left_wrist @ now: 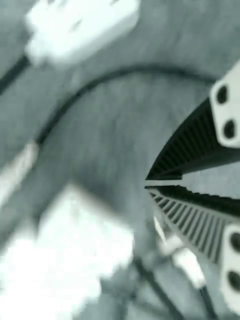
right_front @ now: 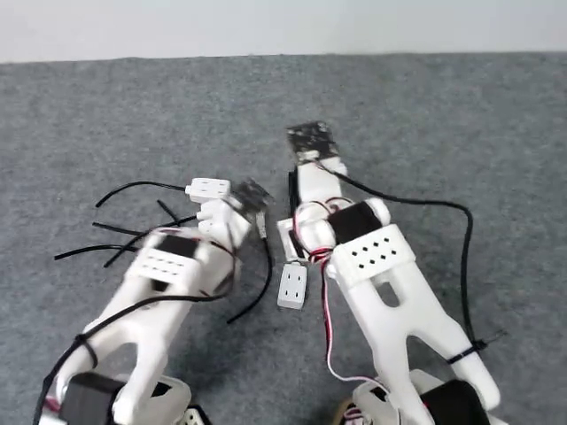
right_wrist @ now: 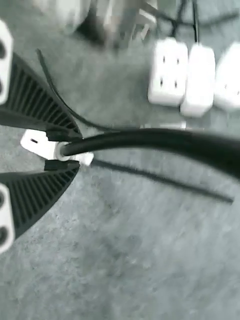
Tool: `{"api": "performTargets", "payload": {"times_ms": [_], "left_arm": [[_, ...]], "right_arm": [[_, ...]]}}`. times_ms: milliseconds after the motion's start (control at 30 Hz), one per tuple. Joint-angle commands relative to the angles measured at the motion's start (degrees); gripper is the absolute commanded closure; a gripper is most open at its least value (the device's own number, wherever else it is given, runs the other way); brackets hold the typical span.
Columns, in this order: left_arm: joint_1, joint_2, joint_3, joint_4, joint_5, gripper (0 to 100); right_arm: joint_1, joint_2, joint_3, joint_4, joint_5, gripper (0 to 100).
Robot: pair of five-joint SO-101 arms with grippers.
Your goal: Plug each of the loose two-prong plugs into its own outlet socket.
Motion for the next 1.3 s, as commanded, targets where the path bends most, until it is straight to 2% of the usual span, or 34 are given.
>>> {"api": "performTargets", "payload": {"times_ms": [0,100,200,433,633,833,1267], "left_arm": [[-11.78,-5.01,1.1,-5.89,2.37,99],[-18.9,-8.0,3.38,-10.2,7.3,99],[-21.01,-9.32,3.91,-10.11,8.79,99],[-14.77,-13.54,12.0,-12.48,-1.14,99],[-14.07,-24.44,20.7,-18.46,-0.62,99],[-13.36,-34.55,25.98,-18.29,1.93,99],[-13.36,-35.6,26.59,-18.64,1.67,99]], "right_arm": [[1.1,-0.4,4.22,-6.37,-3.25,99.1],[0.92,-0.31,5.36,-8.22,-5.01,99.1],[0.92,-0.31,5.54,-8.22,-5.8,99.1],[-0.66,-0.22,5.54,-7.34,-5.89,99.1],[-0.66,-0.13,6.33,-8.13,-5.98,99.1],[-0.75,2.07,7.12,-8.75,-5.54,99.1],[-1.98,2.77,6.51,-7.34,-5.71,99.1]]}}
